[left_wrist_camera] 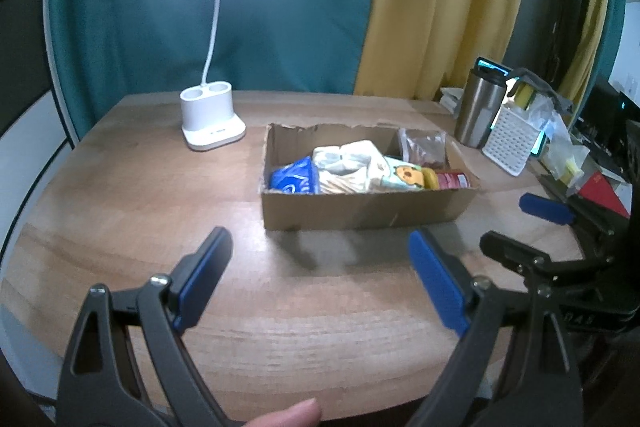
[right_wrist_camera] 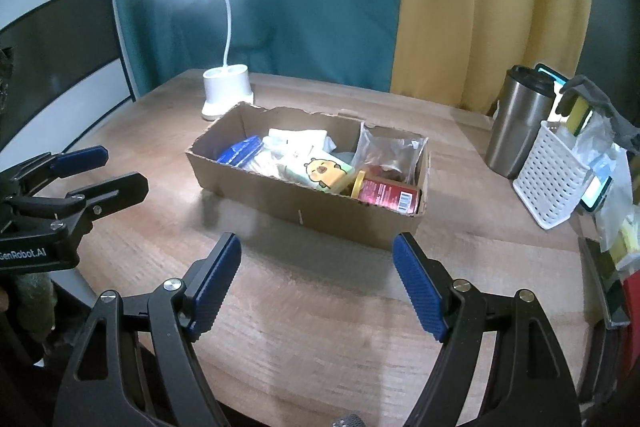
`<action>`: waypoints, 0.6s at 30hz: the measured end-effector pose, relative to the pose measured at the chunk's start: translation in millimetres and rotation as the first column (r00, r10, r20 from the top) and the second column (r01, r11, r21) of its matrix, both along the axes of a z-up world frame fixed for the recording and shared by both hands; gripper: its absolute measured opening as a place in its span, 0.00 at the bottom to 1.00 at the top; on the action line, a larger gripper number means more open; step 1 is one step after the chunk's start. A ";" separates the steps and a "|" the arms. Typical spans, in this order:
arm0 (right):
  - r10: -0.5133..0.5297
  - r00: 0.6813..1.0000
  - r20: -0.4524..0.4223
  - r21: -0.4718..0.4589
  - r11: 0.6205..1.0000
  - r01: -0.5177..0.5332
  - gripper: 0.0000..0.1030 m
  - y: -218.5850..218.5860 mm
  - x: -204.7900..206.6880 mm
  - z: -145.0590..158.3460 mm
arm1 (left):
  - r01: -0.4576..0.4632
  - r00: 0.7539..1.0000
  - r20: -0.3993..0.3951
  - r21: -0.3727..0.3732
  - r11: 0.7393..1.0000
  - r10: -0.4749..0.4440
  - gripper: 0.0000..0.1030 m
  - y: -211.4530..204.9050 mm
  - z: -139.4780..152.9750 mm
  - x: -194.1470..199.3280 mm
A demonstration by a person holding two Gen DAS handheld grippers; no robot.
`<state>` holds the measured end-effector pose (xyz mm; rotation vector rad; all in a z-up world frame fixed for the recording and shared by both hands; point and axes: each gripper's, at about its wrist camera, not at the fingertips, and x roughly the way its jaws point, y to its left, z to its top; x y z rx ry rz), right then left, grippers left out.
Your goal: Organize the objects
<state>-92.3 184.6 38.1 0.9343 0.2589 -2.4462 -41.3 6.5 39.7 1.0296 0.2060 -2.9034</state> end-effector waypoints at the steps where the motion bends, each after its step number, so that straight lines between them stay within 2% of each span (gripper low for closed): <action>1: -0.002 1.000 -0.002 0.000 1.000 0.002 0.79 0.3 1.9 0.3 | 0.002 1.000 -0.001 -0.001 1.000 -0.002 0.89 0.4 0.1 1.8; 18: -0.027 1.000 -0.007 -0.025 0.999 0.027 0.79 2.4 22.4 2.2 | 0.026 0.999 -0.024 0.009 1.000 -0.026 0.89 3.9 2.3 18.5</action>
